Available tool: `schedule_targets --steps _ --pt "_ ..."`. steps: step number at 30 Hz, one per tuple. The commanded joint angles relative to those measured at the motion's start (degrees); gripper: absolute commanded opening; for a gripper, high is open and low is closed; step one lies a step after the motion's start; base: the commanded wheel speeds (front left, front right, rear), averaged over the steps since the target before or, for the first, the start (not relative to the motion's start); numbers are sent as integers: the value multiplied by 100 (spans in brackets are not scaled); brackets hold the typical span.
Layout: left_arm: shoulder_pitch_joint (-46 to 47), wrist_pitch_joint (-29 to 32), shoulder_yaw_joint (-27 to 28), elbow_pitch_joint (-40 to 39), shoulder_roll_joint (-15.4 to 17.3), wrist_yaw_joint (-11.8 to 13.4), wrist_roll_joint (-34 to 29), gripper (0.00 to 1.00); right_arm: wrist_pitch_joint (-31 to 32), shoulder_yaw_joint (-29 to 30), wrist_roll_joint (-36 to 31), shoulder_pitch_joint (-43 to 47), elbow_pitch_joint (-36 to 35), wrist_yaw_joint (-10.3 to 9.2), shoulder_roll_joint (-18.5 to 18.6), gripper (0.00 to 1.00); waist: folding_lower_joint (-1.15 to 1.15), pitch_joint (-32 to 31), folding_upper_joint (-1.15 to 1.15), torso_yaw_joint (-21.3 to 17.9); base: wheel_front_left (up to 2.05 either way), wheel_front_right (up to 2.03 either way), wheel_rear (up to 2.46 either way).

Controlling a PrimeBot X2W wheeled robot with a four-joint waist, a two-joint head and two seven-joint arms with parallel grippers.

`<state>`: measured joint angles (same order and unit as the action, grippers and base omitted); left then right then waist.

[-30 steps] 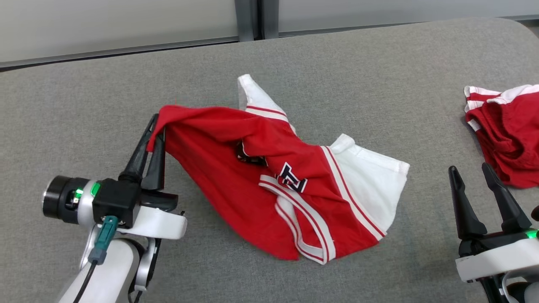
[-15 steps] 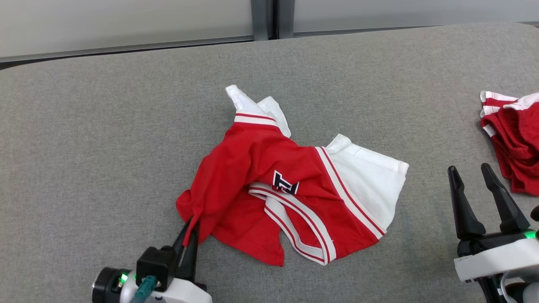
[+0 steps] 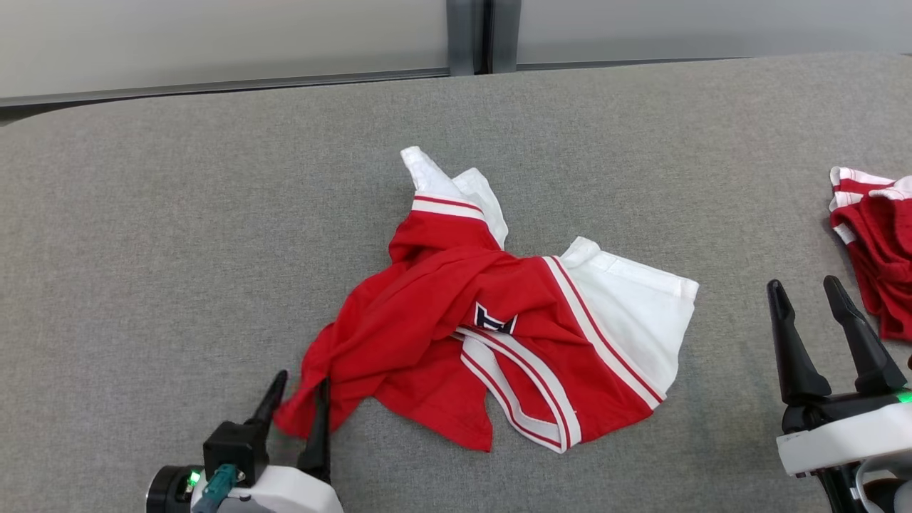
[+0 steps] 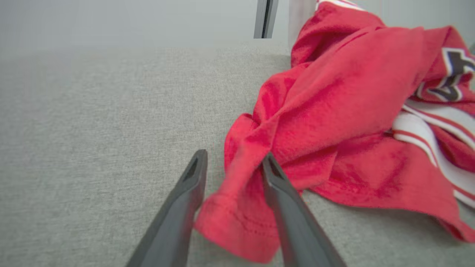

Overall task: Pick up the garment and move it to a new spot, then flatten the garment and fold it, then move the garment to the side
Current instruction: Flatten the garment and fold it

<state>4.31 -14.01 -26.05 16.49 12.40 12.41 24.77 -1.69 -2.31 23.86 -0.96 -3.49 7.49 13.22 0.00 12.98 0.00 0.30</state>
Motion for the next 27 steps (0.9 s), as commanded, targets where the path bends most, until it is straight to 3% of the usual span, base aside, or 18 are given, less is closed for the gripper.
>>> schedule_targets --steps 1,14,27 --pt "99 -40 68 -68 33 -11 -15 100 5 23 -37 61 -34 0 19 100 0 -33 0 5 0 0 0" --pt "-11 -121 978 -1647 104 134 -211 100 179 149 -195 246 -245 0 39 100 0 -490 0 13 0 0 0" --pt "-370 483 1073 -1906 430 160 6 100 434 15 -303 537 -359 0 61 100 0 -964 0 -136 0 0 0"
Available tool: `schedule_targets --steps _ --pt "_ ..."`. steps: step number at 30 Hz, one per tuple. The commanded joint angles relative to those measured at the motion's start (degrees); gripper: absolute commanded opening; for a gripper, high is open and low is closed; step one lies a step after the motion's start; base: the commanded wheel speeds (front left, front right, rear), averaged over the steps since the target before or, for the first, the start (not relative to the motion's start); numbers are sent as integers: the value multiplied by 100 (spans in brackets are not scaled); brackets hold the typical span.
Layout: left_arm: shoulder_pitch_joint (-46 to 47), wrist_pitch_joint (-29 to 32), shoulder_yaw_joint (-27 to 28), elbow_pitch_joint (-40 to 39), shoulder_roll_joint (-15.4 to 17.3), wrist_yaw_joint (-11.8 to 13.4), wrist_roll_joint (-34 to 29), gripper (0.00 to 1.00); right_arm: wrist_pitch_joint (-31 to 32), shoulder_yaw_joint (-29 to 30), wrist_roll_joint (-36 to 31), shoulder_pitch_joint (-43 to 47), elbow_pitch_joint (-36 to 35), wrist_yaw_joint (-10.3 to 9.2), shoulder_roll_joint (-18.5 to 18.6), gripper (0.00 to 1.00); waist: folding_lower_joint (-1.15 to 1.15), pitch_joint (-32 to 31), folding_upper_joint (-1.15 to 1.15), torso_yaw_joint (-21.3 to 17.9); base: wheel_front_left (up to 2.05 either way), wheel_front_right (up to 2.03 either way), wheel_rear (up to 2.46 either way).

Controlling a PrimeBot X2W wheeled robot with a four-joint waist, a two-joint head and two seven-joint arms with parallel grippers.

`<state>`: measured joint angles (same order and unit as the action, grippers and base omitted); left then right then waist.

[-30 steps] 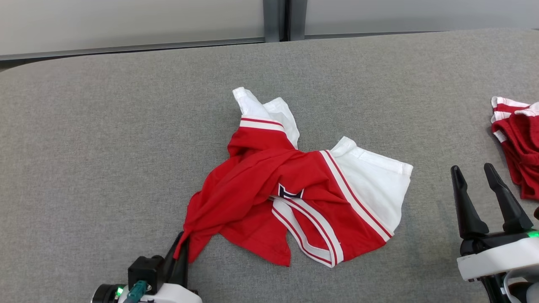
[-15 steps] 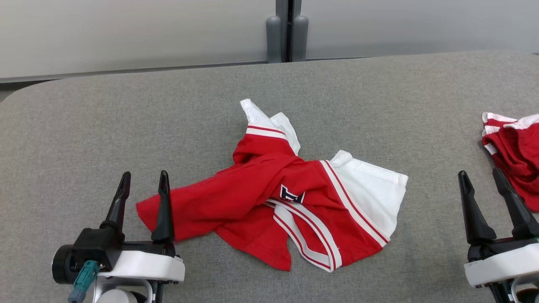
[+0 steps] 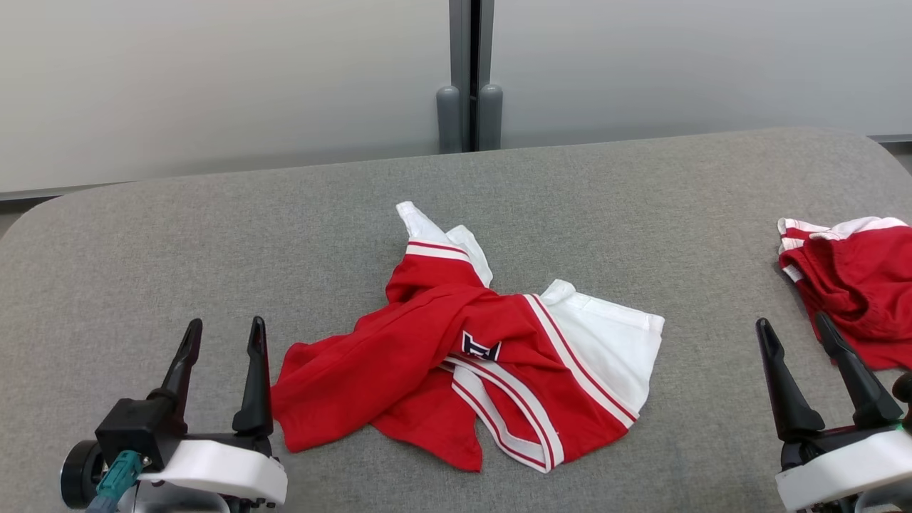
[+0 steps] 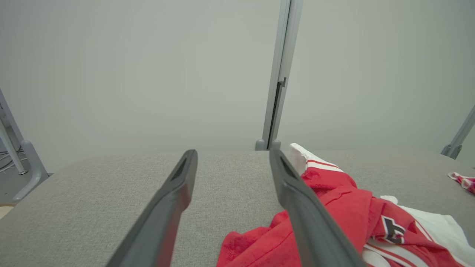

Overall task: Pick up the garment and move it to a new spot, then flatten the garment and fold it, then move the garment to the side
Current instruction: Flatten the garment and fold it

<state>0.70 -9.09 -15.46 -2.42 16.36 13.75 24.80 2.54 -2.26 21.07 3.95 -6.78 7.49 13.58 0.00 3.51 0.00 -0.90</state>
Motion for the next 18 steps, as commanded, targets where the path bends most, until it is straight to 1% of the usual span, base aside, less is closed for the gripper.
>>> schedule_targets --steps 1,18 --pt "-54 4 5 -19 38 41 9 100 25 -1 -20 57 -34 0 31 100 0 -28 0 -20 0 0 0" --pt "-210 30 -121 -8 9 86 42 100 75 -2 -50 61 -89 0 34 100 0 5 0 23 0 0 0"
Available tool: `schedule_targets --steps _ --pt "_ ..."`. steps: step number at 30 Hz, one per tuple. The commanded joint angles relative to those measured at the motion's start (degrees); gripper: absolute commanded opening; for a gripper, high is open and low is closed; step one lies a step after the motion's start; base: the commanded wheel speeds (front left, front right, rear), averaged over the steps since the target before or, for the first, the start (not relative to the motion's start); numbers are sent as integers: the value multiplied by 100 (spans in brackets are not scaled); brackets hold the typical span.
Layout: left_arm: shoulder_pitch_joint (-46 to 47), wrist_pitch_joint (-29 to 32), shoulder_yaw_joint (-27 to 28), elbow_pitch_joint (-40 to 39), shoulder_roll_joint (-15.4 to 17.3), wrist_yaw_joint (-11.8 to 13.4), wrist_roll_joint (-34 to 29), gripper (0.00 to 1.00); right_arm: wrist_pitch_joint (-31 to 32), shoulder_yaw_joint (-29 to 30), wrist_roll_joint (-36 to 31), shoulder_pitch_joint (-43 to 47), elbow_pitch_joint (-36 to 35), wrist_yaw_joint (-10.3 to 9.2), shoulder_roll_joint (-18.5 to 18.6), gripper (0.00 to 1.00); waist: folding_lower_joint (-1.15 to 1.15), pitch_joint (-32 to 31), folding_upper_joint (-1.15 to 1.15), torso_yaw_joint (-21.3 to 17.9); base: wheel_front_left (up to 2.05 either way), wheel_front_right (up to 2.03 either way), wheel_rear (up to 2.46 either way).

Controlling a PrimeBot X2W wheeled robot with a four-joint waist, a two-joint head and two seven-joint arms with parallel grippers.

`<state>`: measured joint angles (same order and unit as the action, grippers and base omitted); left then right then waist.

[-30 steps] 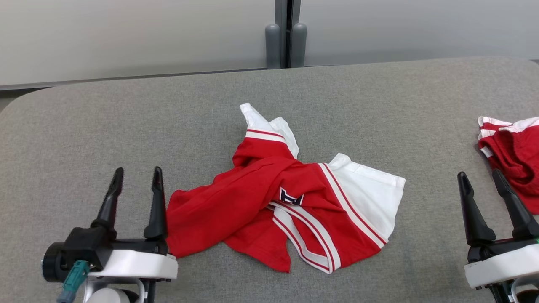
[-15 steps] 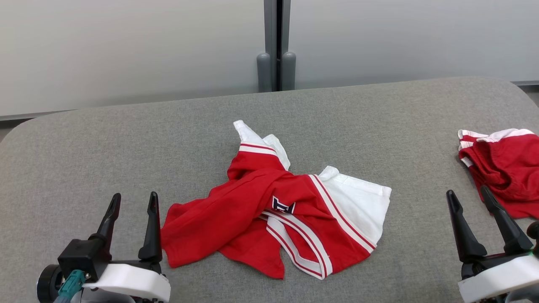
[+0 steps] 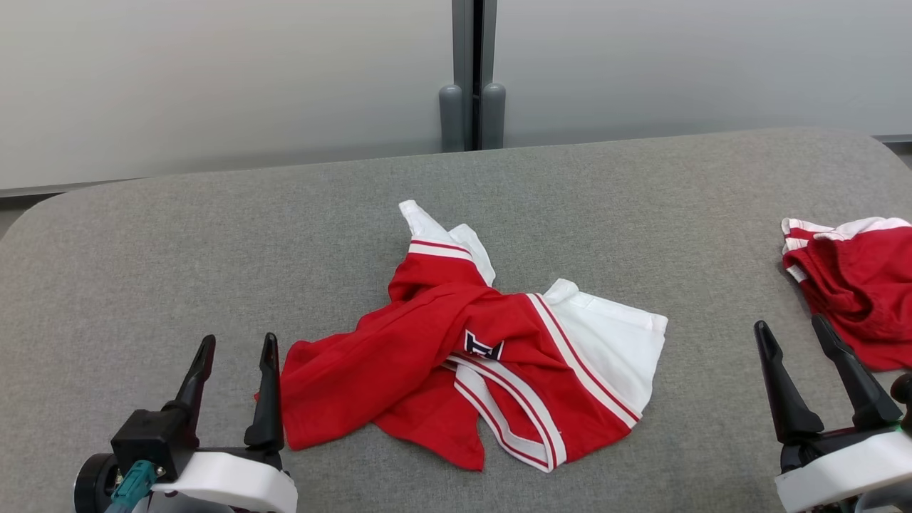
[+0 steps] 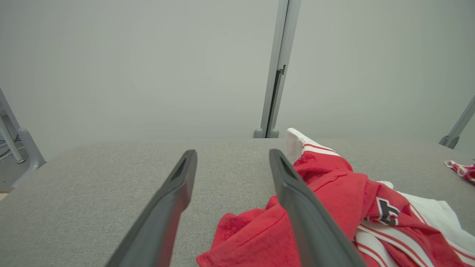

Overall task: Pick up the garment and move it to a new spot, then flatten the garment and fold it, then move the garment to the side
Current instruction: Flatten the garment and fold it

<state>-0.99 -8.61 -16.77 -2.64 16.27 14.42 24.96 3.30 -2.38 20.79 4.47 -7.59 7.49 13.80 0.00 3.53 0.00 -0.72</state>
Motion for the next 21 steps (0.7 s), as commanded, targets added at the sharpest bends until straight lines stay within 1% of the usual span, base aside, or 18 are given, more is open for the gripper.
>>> schedule_targets --steps 1,4,7,10,15,21 --pt "-32 -2 -10 26 12 10 33 100 -2 10 -19 5 -9 0 6 100 0 11 0 10 0 0 0" --pt "32 58 -67 107 -15 -30 57 100 -1 10 -7 -24 -14 0 -4 100 0 60 0 31 0 0 0" --pt "90 187 -180 345 -75 -125 140 100 10 -23 26 -83 -12 0 5 100 0 161 0 37 0 0 0" --pt "122 200 -218 796 -180 -201 275 100 6 -71 59 -117 25 0 15 100 0 268 0 13 0 0 0" --pt "333 77 -182 1723 -357 -454 555 100 -46 -85 135 -194 87 0 12 100 0 460 0 -7 0 0 0" --pt "812 -154 -138 2596 -450 -741 699 100 -92 -119 198 -267 186 0 57 100 0 629 0 -23 0 0 0"
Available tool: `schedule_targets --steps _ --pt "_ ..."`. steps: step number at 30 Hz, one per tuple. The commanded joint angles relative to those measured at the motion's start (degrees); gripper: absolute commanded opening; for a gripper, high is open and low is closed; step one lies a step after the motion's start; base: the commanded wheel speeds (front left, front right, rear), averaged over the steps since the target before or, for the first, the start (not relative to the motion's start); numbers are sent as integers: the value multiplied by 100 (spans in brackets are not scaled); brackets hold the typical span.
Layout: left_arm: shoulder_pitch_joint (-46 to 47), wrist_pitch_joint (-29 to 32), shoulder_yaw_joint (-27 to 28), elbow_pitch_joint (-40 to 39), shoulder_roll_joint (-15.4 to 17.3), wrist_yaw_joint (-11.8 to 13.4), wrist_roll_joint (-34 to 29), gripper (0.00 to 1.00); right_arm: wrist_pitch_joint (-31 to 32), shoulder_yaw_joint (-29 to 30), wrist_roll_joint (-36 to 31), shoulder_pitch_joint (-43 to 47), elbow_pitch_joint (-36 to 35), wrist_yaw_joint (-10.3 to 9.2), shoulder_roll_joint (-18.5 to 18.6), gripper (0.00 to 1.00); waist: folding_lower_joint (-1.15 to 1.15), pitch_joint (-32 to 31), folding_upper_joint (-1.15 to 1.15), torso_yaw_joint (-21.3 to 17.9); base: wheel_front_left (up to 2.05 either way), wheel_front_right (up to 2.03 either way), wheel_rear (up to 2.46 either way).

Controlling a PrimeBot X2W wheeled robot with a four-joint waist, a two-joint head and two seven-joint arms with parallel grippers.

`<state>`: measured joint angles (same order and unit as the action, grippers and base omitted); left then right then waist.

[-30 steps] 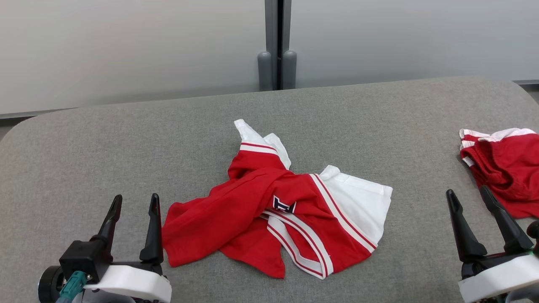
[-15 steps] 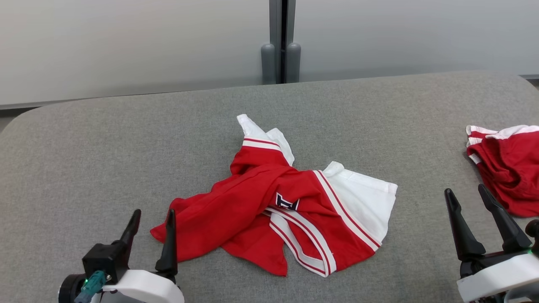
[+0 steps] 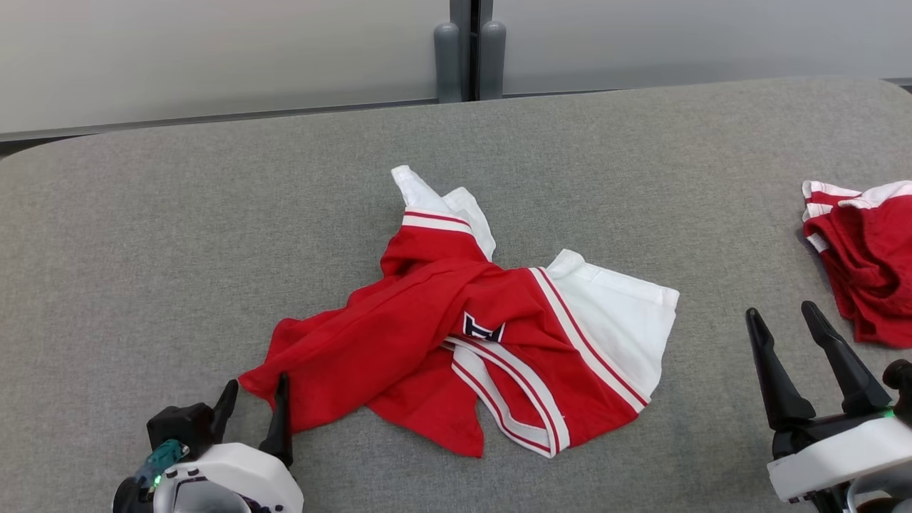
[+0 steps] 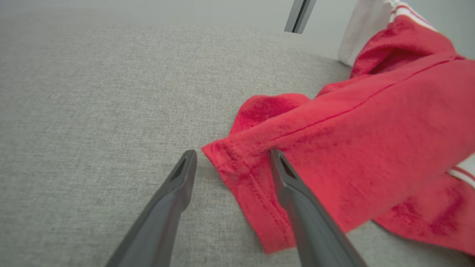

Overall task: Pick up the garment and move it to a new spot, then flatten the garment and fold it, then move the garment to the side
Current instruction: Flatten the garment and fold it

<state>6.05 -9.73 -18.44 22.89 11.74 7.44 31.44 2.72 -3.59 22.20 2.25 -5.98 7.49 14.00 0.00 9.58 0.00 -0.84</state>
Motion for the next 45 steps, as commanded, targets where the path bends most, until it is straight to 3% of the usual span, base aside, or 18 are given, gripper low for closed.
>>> schedule_targets --steps 1,2,3,4,9,17,33,34,36,45 --pt "175 -58 36 163 -8 -87 65 100 -41 0 62 -62 40 0 56 100 0 45 0 -16 0 0 0" --pt "242 -90 41 277 -2 -133 82 94 -48 -6 72 -92 56 0 73 100 0 65 0 -23 0 0 0" --pt "305 -107 51 362 -17 -182 112 42 -65 -11 92 -119 72 0 86 100 0 79 0 -26 0 0 0" --pt "358 -142 69 455 -30 -241 163 0 -78 -11 103 -129 82 0 98 100 0 92 0 -27 0 0 0" --pt "603 -242 26 847 -48 -442 157 0 -93 42 142 -145 159 0 118 100 0 150 0 -8 0 0 0" --pt "832 -448 44 1018 -108 -441 61 0 -126 -12 201 -441 828 0 332 100 0 274 0 105 0 0 0" --pt "1130 -549 -2 42 -265 -280 -424 0 -554 -1256 877 -1892 3237 0 479 100 0 942 0 515 0 0 0" --pt "1123 -550 4 -39 -260 -264 -456 0 -612 -1343 926 -1953 3342 0 486 77 0 959 0 524 0 0 0" --pt "1085 -552 30 -220 -238 -233 -501 0 -766 -1526 1035 -2045 3426 1 500 0 0 972 0 529 0 0 0" --pt "931 -550 414 -1465 29 -19 -696 0 -1668 -1370 1126 -2313 2916 -1 941 0 0 742 0 370 0 0 0"
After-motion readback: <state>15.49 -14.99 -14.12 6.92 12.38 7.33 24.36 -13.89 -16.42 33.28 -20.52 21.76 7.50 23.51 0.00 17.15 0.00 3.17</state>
